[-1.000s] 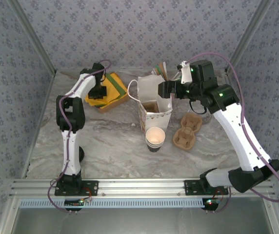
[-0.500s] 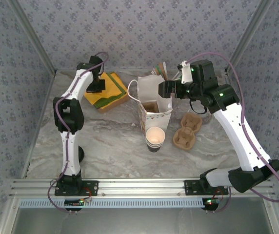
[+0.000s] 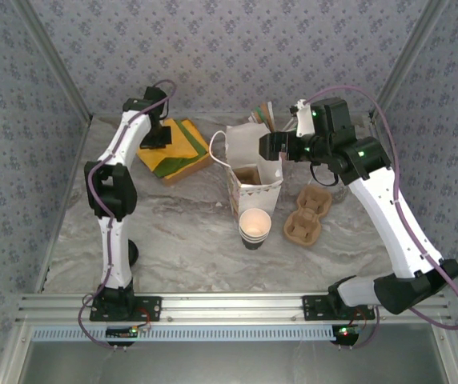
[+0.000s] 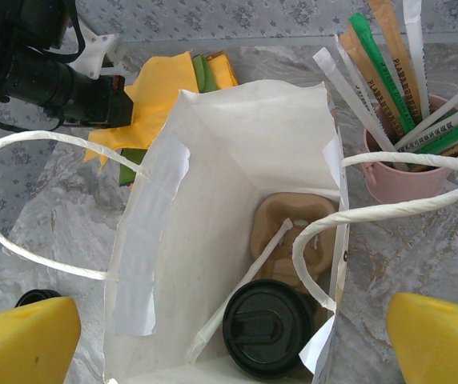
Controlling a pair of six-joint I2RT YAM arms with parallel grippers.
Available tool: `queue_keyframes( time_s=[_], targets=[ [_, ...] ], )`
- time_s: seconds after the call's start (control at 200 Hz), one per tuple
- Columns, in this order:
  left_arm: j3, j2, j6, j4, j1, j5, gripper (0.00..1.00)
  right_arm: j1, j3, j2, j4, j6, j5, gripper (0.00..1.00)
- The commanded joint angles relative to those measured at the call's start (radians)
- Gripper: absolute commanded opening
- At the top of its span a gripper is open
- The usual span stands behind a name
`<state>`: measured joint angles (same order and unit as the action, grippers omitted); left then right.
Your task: Pack the takeout coffee
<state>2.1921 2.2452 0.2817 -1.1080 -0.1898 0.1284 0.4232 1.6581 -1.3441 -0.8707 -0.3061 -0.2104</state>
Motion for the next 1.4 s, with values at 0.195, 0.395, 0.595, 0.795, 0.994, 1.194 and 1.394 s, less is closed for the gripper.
queue_keyframes(
  time_s=[0.195, 0.395, 0.595, 0.795, 0.994, 1.194, 1.394],
  targets=[
    [0.041, -0.063, 0.025, -0.044, 0.004, -0.004, 0.0, -0.005, 0.005, 0.005, 0.003, 0.002, -0.015, 1.0],
    [0.079, -0.105, 0.035, -0.061, 0.001, -0.003, 0.0, -0.004, 0.003, 0.009, 0.004, -0.001, -0.015, 1.0],
    [0.116, -0.143, 0.052, -0.067, 0.0, -0.028, 0.0, -0.002, 0.001, 0.007, 0.011, -0.002, -0.021, 1.0],
    [0.136, -0.164, 0.064, -0.073, -0.005, -0.044, 0.0, 0.001, 0.005, 0.012, 0.009, -0.004, -0.022, 1.0],
    [0.183, -0.211, 0.087, -0.077, -0.019, -0.079, 0.0, 0.004, 0.009, 0.017, 0.004, -0.005, -0.018, 1.0],
    [0.197, -0.319, 0.1, -0.032, -0.055, -0.112, 0.0, 0.004, 0.021, 0.019, 0.008, -0.011, -0.007, 1.0],
    [0.188, -0.435, 0.109, 0.024, -0.112, -0.132, 0.0, 0.005, 0.028, 0.026, 0.021, -0.02, -0.003, 1.0]
  ],
)
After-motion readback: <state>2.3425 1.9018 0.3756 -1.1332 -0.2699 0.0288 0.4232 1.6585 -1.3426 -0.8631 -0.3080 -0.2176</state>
